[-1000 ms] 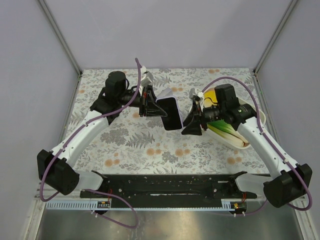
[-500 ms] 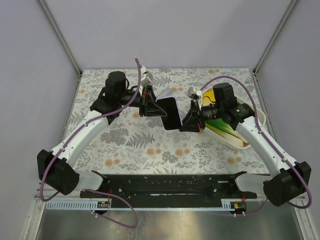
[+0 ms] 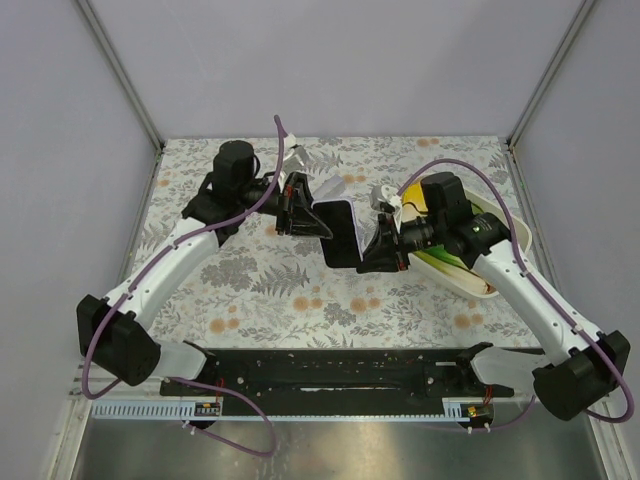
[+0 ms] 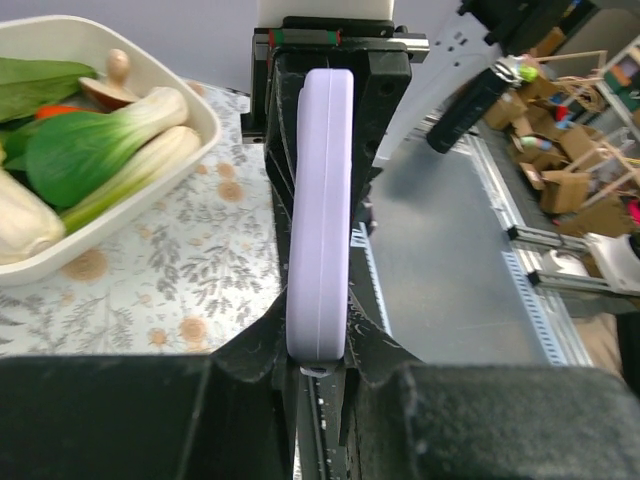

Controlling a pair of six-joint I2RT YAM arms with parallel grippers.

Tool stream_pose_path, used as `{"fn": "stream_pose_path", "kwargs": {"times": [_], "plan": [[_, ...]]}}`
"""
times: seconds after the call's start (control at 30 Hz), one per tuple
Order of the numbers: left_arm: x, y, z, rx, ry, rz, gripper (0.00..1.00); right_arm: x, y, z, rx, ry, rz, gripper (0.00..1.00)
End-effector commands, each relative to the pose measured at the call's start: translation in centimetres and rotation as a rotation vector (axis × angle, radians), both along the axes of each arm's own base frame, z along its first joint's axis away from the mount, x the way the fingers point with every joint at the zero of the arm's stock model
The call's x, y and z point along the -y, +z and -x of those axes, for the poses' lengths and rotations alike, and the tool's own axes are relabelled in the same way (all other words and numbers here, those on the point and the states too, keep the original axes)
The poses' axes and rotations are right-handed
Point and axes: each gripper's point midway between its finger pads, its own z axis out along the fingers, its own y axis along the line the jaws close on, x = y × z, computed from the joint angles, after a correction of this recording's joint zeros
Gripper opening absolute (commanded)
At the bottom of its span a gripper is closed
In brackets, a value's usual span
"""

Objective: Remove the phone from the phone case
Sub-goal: Remove the phone case from the phone.

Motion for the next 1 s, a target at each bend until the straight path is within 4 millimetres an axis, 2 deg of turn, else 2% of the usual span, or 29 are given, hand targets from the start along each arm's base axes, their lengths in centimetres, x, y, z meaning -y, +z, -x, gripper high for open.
{"fn": "stream_pose_path", "kwargs": {"times": [0.0,0.33,0.47,0.8,0.93,0.97], "plan": [[0.7,3.0,-0.6,0.095,-0.041,0.061,0.00,-0.6,3.0,3.9,0.150,0.169,-0.086,0.00],[1.2,3.3,-0.4,0.040,-0.029,0.045,0.00,-0.9,4.1,7.0,0.283,0.301,-0.078,0.00],[1.8,2.8,0.1,0.016,-0.041,0.034,0.00,-1.0,4.8,7.3,0.327,0.326,-0.072,0.00],[2.8,1.3,1.9,-0.023,-0.074,0.009,0.00,-1.3,4.9,5.8,0.381,0.276,-0.026,0.00],[2.8,1.3,2.0,-0.020,-0.072,0.008,0.00,-1.5,4.5,4.9,0.359,0.216,0.004,0.00],[2.7,1.5,2.0,-0.008,-0.068,0.009,0.00,-1.5,4.2,4.6,0.349,0.201,0.014,0.03]]}}
